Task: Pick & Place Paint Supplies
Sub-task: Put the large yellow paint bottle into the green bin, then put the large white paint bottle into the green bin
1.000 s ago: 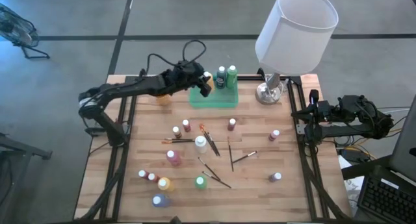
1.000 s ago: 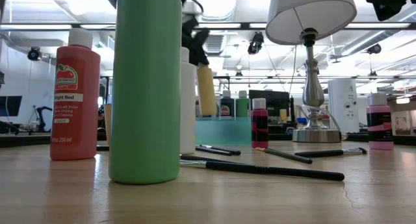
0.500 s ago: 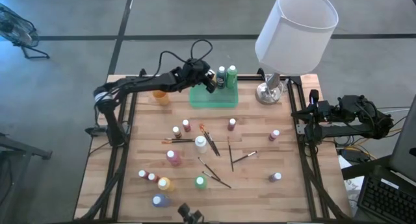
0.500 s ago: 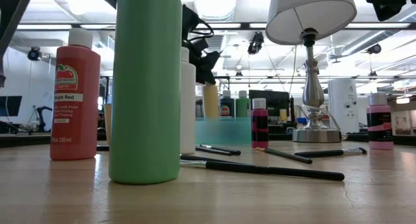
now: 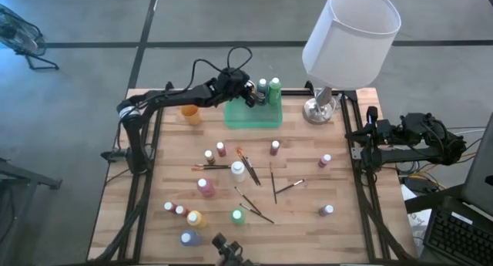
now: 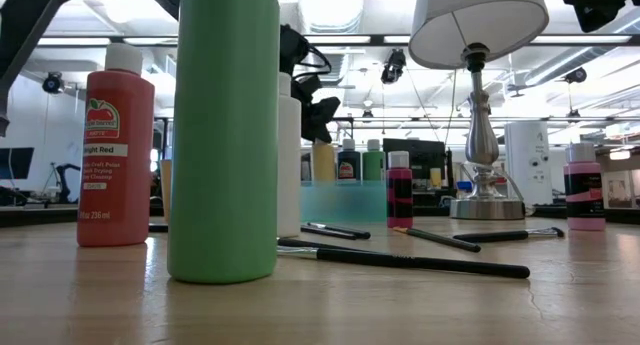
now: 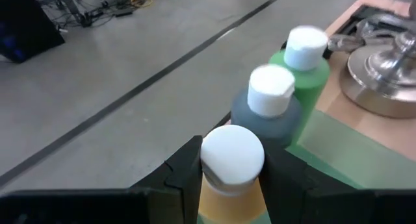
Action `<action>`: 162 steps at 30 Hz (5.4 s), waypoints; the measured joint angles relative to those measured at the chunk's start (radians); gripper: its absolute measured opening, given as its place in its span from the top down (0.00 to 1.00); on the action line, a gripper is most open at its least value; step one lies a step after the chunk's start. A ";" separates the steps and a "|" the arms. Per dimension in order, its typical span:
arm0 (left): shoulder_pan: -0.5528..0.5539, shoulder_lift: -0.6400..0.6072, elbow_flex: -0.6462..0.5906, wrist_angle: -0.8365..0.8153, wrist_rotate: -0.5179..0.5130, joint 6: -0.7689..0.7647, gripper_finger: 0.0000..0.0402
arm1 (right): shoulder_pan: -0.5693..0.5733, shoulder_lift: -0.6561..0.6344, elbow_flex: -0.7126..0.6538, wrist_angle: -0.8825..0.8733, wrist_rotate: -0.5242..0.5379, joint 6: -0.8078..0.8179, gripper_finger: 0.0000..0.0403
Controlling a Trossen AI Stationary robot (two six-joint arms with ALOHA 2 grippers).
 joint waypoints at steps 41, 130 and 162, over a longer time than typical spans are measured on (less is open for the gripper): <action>-0.002 -0.031 0.242 -0.407 0.001 0.052 0.59 | 0.000 0.000 0.000 0.000 0.000 0.000 0.98; -0.780 -0.464 -0.418 -0.297 -0.112 -0.208 0.32 | 0.000 0.000 0.000 -0.004 0.000 0.000 0.98; -0.731 -0.427 -0.418 -0.219 -0.081 -0.199 0.42 | 0.000 0.000 0.000 -0.004 0.000 0.000 0.98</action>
